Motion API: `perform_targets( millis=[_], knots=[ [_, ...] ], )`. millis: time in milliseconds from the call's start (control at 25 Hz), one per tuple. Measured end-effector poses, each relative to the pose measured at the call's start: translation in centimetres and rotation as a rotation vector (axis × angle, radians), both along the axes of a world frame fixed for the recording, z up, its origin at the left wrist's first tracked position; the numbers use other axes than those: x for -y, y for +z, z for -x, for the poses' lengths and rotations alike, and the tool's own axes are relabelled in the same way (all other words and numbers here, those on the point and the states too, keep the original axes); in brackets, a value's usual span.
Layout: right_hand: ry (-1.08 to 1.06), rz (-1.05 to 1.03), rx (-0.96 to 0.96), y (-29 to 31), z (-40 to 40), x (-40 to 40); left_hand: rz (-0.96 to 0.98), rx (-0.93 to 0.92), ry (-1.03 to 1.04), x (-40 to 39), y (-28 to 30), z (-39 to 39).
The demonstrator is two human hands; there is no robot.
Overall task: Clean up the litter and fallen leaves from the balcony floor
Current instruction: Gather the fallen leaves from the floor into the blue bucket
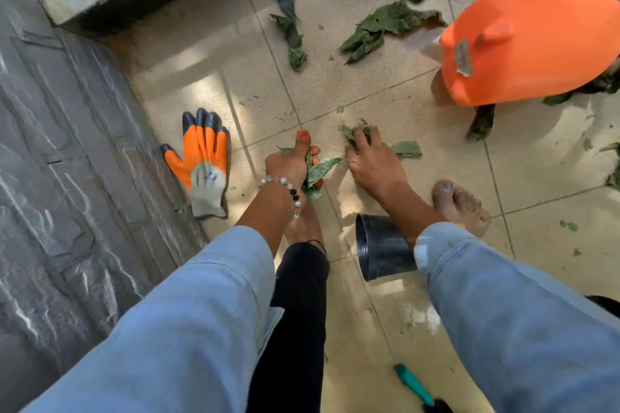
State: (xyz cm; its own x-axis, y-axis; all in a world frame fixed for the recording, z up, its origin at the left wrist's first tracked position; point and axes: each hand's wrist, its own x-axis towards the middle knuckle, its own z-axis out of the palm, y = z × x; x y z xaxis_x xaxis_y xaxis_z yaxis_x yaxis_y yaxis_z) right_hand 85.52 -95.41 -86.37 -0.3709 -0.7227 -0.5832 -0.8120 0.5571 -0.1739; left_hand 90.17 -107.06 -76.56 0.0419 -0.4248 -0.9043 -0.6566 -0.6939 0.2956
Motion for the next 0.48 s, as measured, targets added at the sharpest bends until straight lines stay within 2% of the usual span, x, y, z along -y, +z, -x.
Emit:
perform_targets(
  millis=[40,120,160,240,320,400,440,480],
  knots=[
    [0.059,0.045,-0.033,-0.1,0.7,0.1,-0.007,-0.012,0.069,1.0,-0.5,-0.6],
    [-0.012,0.142,0.003,-0.7,2.9,-0.7,-0.017,-0.021,0.120,1.2,-0.8,-0.9],
    [-0.198,0.233,0.058,-0.5,3.8,-1.2,-0.016,-0.023,0.105,1.3,-1.1,-1.2],
    [-0.542,0.280,-0.009,-0.5,5.4,-3.6,-0.013,-0.028,0.102,1.0,-0.6,-1.0],
    [-0.632,0.182,0.015,-0.2,5.7,-5.6,0.000,0.002,0.061,0.8,-1.1,-0.9],
    [-0.361,0.114,0.057,-0.5,4.8,-7.4,0.003,0.012,0.042,0.5,-1.3,-0.6],
    [-0.198,0.057,-0.004,-0.6,4.2,-7.8,0.003,0.004,0.035,0.2,-1.3,-0.4],
    [-0.135,0.052,-0.057,-0.8,3.9,-8.0,0.005,-0.004,0.028,-0.1,-1.7,-0.2]
  ],
)
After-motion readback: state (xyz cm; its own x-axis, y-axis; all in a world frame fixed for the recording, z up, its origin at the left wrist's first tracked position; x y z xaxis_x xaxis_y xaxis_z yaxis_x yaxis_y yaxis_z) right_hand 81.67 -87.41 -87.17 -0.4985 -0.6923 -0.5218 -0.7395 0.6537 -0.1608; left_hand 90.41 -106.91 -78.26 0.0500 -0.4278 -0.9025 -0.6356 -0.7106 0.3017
